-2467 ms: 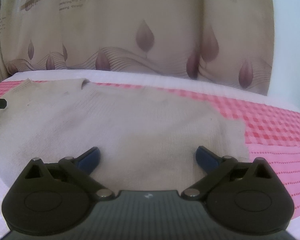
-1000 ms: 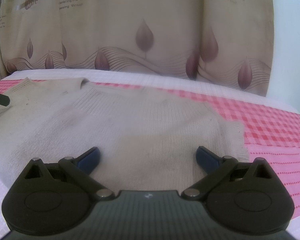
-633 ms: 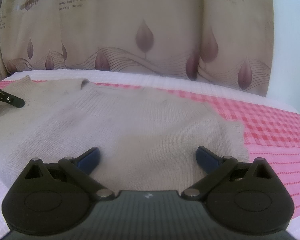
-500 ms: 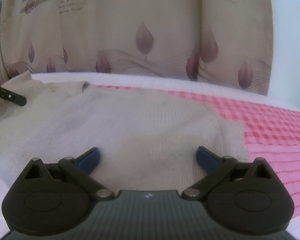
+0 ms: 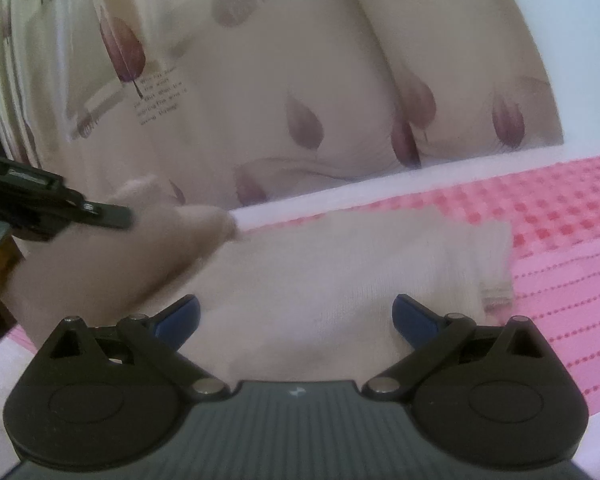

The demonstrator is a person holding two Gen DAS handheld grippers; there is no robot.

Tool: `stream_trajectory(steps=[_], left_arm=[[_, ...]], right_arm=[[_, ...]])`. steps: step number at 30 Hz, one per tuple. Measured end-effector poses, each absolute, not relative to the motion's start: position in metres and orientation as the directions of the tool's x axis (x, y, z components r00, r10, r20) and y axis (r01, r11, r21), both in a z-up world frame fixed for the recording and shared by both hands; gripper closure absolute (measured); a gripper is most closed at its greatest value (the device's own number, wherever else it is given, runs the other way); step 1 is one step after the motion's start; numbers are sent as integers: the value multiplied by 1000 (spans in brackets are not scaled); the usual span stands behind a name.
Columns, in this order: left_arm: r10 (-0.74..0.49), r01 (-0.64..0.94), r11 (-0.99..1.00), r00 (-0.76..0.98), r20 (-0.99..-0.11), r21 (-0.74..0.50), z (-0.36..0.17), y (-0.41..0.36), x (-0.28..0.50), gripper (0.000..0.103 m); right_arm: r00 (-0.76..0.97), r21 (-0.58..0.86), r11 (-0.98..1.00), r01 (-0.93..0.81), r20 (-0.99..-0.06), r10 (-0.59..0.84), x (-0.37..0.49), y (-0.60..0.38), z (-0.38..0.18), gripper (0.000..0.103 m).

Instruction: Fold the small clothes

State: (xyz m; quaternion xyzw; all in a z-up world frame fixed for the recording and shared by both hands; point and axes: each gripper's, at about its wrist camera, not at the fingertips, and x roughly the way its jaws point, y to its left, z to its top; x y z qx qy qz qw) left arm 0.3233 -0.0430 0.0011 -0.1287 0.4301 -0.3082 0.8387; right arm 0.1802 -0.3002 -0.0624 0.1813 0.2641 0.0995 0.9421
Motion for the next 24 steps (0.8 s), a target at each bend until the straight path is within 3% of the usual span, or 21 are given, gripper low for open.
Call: stream_trajectory(steps=[5, 8, 10, 12, 14, 17, 19, 21, 24], left_arm=[[-655, 322, 755, 400, -641, -571, -33, -71, 316, 83], [-727, 287, 681, 379, -573, -674, -50, -72, 317, 81], [-788, 254, 601, 347, -509, -758, -55, -69, 315, 59], [-827, 290, 539, 358, -433, -790, -46, -64, 305, 47], [-848, 357, 509, 365, -385, -783, -29, -58, 294, 41], [-854, 481, 488, 435, -285, -728, -2, -32, 270, 17], [-788, 523, 587, 543, -290, -618, 3, -15, 251, 2], [-721, 517, 672, 622, -305, -530, -9, 2, 236, 2], [-686, 485, 706, 648, -331, -516, -40, 23, 226, 4]], right_arm=[[833, 444, 888, -120, -441, 333, 175, -302, -63, 0], [824, 468, 873, -133, -437, 360, 174, -305, -65, 0], [816, 492, 858, -147, -430, 386, 174, -307, -65, 0], [801, 525, 834, -168, -420, 426, 175, -310, -66, 0], [790, 568, 809, -154, -421, 446, 175, -316, -65, 0], [816, 645, 750, -149, -348, 462, 163, -325, -59, 0], [828, 708, 689, -156, -285, 482, 155, -328, -53, 0], [810, 765, 619, -178, -243, 534, 157, -324, -49, 0], [772, 801, 577, -157, -265, 578, 171, -307, -48, 0]])
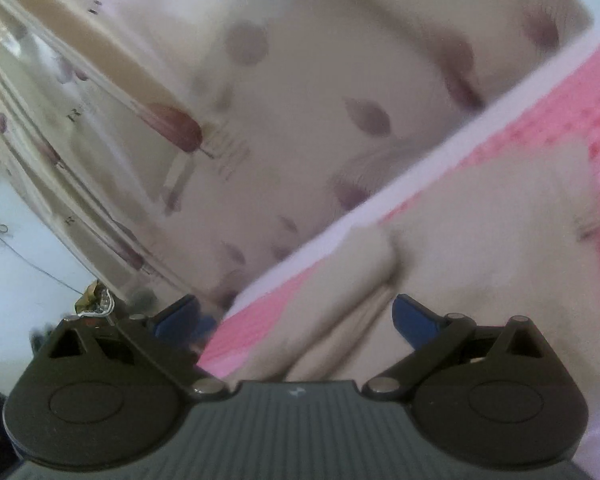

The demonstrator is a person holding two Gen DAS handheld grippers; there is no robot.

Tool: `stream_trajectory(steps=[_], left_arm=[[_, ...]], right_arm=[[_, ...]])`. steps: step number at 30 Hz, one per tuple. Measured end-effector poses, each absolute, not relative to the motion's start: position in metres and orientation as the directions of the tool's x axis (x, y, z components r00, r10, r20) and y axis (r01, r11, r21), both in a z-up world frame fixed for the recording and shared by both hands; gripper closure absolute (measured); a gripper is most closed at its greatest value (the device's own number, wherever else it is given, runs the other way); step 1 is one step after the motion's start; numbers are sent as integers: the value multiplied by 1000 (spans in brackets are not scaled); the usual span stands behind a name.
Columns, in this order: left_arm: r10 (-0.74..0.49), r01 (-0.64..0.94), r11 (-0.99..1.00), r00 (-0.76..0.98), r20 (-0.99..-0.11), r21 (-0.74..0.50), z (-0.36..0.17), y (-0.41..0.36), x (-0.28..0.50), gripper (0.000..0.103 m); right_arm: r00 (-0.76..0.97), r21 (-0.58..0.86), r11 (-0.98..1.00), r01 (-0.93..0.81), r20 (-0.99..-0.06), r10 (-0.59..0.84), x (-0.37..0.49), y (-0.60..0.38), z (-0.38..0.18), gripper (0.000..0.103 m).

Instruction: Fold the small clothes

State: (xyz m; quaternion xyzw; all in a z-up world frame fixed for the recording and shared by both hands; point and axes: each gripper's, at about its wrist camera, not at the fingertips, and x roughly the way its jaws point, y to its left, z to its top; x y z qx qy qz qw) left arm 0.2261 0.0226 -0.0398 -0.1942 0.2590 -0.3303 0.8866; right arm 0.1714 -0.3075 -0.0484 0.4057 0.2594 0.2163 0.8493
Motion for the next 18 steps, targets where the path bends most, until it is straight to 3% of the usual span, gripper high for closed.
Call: stream_trajectory(steps=[4, 6, 11, 15, 16, 18], left_arm=[[-700, 493, 684, 650, -296, -537, -73, 41, 213, 17], [-741, 536, 639, 621, -255, -552, -83, 41, 208, 18], [-798, 650, 599, 530, -286, -467, -89, 20, 200, 22], [-831, 676, 556, 449, -329, -483, -94, 12, 205, 22], [-839, 681, 544, 433, -329, -490, -95, 12, 206, 22], [-849, 692, 528, 419, -321, -492, -95, 13, 204, 18]], right_arm=[[740, 821, 566, -79, -332, 585, 194, -287, -61, 0], [730, 842, 537, -56, -332, 597, 202, -280, -68, 2], [717, 848, 529, -11, -362, 596, 219, -264, -77, 7], [720, 833, 552, -23, -369, 587, 236, -248, -73, 9], [720, 818, 574, -24, -384, 578, 241, -244, -70, 12], [704, 783, 622, -16, -433, 563, 250, -233, -68, 36]])
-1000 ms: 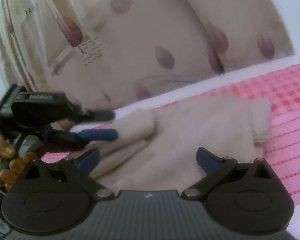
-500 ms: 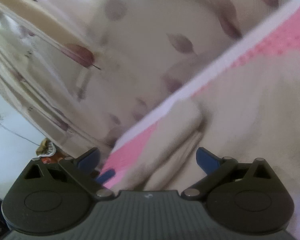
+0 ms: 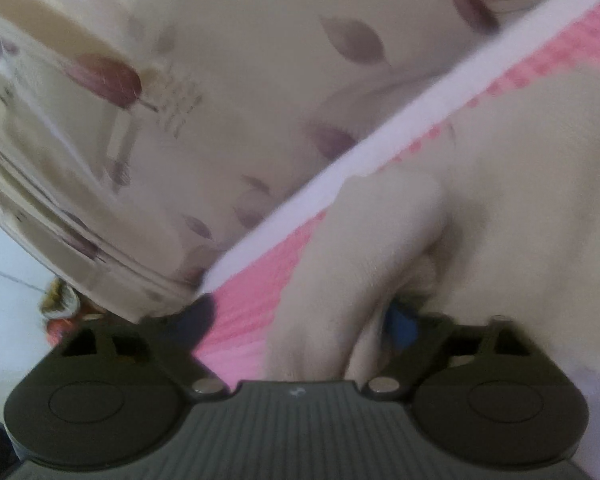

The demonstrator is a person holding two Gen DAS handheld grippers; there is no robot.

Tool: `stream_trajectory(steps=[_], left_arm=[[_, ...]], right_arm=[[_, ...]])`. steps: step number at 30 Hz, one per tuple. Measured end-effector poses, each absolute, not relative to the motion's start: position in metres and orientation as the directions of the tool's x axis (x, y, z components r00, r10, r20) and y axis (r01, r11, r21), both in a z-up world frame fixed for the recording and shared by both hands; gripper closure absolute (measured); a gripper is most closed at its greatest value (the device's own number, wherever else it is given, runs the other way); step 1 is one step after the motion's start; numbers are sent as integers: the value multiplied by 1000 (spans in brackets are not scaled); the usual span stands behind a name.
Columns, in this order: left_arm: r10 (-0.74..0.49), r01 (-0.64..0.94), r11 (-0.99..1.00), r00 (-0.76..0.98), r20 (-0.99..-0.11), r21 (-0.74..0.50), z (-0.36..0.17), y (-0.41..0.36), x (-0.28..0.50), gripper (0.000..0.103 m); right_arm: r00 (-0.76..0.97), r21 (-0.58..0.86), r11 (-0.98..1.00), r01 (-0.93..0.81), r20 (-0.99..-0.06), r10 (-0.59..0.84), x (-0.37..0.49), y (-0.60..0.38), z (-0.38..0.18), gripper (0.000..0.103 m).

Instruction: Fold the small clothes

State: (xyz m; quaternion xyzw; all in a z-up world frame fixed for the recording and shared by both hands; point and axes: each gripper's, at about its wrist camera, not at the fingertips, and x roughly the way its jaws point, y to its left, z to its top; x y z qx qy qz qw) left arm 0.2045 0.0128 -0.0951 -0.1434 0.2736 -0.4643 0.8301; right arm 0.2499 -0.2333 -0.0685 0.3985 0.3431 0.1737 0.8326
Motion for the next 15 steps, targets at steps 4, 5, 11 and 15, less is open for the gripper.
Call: stream_trajectory(steps=[4, 5, 11, 15], left_arm=[[-854, 692, 520, 422, -304, -500, -98, 17, 200, 14], [-857, 690, 515, 433, -280, -509, -98, 22, 199, 14], [-784, 551, 532, 607, -128, -643, -101, 65, 204, 0], [-735, 474, 553, 665, -133, -685, -109, 78, 209, 0]], right_arm=[[702, 686, 728, -6, -516, 492, 251, -225, -70, 66], [707, 689, 725, -9, -508, 492, 249, -228, -70, 70], [754, 667, 745, -30, -475, 455, 242, -227, -60, 83], [772, 677, 735, -40, -446, 453, 245, -226, -51, 85]])
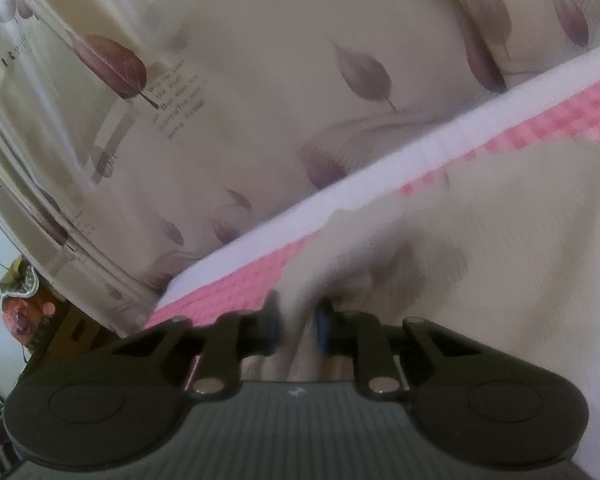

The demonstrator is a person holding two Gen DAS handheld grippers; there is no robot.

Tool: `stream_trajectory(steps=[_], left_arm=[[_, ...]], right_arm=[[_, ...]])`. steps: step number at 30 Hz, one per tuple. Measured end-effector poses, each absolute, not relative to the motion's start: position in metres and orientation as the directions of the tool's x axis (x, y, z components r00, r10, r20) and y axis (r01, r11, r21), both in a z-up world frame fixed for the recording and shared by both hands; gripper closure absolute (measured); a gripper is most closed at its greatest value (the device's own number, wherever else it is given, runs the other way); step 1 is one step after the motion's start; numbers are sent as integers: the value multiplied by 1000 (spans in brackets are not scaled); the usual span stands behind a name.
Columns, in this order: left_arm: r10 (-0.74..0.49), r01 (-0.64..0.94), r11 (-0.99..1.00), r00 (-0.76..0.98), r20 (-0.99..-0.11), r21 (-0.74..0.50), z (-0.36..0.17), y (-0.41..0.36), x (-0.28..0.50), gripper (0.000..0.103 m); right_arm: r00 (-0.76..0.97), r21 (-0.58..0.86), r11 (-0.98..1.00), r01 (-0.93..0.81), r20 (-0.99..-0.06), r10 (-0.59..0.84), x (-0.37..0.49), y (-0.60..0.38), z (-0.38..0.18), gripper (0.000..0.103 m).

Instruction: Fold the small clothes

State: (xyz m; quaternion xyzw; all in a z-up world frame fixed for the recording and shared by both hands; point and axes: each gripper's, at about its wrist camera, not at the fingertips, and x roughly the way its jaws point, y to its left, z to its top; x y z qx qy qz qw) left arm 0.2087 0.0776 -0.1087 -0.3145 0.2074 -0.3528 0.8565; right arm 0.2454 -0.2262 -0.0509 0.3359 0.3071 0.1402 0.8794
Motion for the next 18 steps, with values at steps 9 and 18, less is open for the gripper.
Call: stream_trajectory(steps=[9, 18], left_arm=[[-753, 545, 603, 629, -192, -582, -102, 52, 207, 0], [-733, 504, 616, 649, -206, -605, -106, 57, 210, 0]], right_arm=[[718, 726, 688, -20, -468, 515, 248, -235, -70, 81], [707, 734, 679, 10, -486, 514, 261, -225, -74, 33]])
